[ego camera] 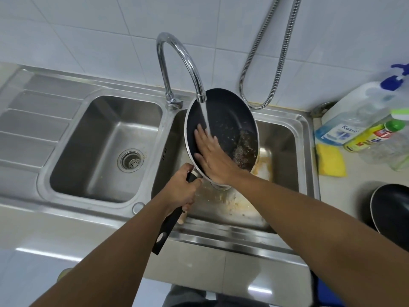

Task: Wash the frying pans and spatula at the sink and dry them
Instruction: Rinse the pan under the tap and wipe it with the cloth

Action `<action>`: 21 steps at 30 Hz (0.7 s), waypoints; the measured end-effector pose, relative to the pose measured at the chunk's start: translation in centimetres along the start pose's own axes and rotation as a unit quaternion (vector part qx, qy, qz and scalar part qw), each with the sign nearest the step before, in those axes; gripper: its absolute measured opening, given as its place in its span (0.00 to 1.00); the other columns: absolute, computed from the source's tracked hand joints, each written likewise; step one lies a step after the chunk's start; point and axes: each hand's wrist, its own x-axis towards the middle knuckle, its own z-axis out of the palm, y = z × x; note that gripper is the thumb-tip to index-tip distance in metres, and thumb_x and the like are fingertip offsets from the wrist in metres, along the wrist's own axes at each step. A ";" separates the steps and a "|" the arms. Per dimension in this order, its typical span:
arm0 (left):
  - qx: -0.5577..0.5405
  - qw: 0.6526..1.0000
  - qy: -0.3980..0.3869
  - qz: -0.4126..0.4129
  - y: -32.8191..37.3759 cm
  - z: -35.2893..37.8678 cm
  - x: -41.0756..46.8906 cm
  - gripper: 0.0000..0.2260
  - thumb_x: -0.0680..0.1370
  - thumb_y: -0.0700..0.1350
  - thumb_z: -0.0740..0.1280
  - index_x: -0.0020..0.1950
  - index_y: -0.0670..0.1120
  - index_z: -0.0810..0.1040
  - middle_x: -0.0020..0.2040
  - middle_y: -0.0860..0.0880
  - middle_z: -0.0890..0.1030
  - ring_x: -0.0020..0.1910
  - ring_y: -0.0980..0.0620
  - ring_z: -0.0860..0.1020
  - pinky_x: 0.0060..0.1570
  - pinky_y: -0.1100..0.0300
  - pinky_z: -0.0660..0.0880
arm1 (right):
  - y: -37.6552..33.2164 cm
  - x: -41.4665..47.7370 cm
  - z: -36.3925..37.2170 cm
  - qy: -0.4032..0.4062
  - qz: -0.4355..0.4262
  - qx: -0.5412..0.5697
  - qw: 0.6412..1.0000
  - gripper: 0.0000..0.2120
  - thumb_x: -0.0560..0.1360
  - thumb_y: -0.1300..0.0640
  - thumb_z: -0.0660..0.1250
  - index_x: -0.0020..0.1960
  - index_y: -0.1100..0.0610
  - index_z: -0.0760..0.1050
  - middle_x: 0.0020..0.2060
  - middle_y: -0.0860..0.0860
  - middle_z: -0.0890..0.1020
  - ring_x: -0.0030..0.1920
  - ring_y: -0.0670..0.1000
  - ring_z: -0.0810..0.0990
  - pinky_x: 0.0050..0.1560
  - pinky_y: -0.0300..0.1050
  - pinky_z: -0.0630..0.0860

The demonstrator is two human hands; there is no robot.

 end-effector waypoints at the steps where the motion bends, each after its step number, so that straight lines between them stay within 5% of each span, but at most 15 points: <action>1: -0.002 1.000 -0.003 0.001 0.1 0.0 0.0 0.09 0.83 0.43 0.64 0.63 0.50 0.71 0.26 0.49 0.70 0.21 0.52 0.65 0.22 0.60 0.65 | 0.4 -0.1 -0.1 0.002 -0.012 -0.009 1.000 0.30 0.87 0.49 0.49 0.82 0.55 0.39 0.82 0.50 0.38 0.81 0.51 0.37 0.80 0.59 0.44; 4: -0.007 1.000 -0.004 -0.004 0.2 -0.3 0.1 0.12 0.83 0.43 0.64 0.66 0.53 0.70 0.30 0.46 0.71 0.22 0.53 0.66 0.22 0.61 0.65 | 1.6 0.6 -0.9 0.014 -0.006 -0.063 0.998 0.29 0.86 0.49 0.48 0.83 0.56 0.41 0.82 0.53 0.41 0.81 0.54 0.41 0.80 0.56 0.44; 7: -0.005 1.000 -0.011 -0.013 0.0 -0.7 0.0 0.15 0.83 0.43 0.64 0.68 0.56 0.69 0.34 0.43 0.70 0.24 0.53 0.66 0.23 0.60 0.65 | 2.5 2.8 -2.9 0.047 0.195 0.059 0.978 0.30 0.86 0.47 0.46 0.82 0.59 0.40 0.81 0.55 0.39 0.81 0.54 0.38 0.81 0.57 0.44; 9: -0.003 1.000 -0.019 -0.018 -0.4 -0.7 -0.3 0.15 0.83 0.44 0.64 0.68 0.56 0.69 0.30 0.46 0.69 0.24 0.52 0.65 0.23 0.60 0.65 | 3.6 3.6 -4.3 0.031 0.242 0.110 0.963 0.31 0.86 0.46 0.46 0.82 0.60 0.40 0.81 0.53 0.38 0.81 0.53 0.37 0.81 0.58 0.45; 15: -0.008 1.000 0.002 -0.014 -0.2 0.0 -0.1 0.11 0.84 0.43 0.64 0.66 0.51 0.70 0.23 0.52 0.70 0.21 0.53 0.66 0.23 0.60 0.66 | -0.4 0.2 -1.0 -0.048 0.037 0.073 0.995 0.29 0.87 0.47 0.45 0.82 0.53 0.35 0.80 0.47 0.34 0.80 0.52 0.33 0.80 0.55 0.39; 21: -0.036 0.999 0.017 -0.028 -0.1 0.7 0.1 0.09 0.84 0.42 0.63 0.64 0.51 0.70 0.30 0.48 0.71 0.23 0.53 0.67 0.22 0.60 0.66 | 0.7 -4.5 2.1 -0.027 0.093 0.151 0.984 0.24 0.86 0.49 0.53 0.81 0.52 0.59 0.81 0.41 0.49 0.81 0.43 0.48 0.81 0.47 0.48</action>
